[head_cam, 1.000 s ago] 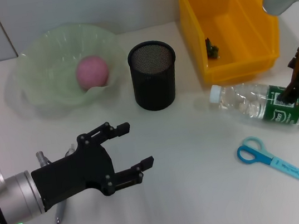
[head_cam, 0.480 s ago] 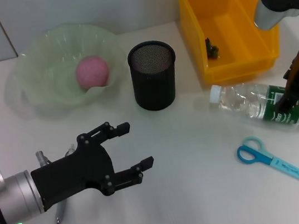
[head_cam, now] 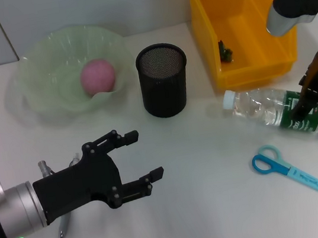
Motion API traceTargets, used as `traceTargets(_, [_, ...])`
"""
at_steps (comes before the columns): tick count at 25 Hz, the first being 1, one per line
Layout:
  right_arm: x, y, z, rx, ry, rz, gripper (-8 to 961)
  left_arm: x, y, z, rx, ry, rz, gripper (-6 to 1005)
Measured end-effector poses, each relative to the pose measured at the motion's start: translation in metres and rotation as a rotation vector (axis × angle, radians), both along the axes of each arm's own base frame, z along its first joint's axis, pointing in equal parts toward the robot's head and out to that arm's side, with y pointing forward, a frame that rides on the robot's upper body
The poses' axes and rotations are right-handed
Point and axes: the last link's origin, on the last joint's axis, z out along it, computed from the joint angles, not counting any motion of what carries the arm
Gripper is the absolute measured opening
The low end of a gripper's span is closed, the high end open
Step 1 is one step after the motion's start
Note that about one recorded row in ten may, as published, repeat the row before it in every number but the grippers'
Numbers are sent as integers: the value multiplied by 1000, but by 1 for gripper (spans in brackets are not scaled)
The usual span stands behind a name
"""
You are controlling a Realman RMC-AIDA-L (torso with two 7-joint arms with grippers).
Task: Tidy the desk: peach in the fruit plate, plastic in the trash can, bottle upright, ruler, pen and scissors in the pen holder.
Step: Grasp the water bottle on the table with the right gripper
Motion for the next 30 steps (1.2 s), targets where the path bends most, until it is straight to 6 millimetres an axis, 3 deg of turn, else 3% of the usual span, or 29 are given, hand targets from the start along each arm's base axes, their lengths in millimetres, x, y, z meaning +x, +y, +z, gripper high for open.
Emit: traceTargets(30, [14, 4, -20, -21, -12, -50, 835, -1, 0, 0, 2, 4, 3, 767])
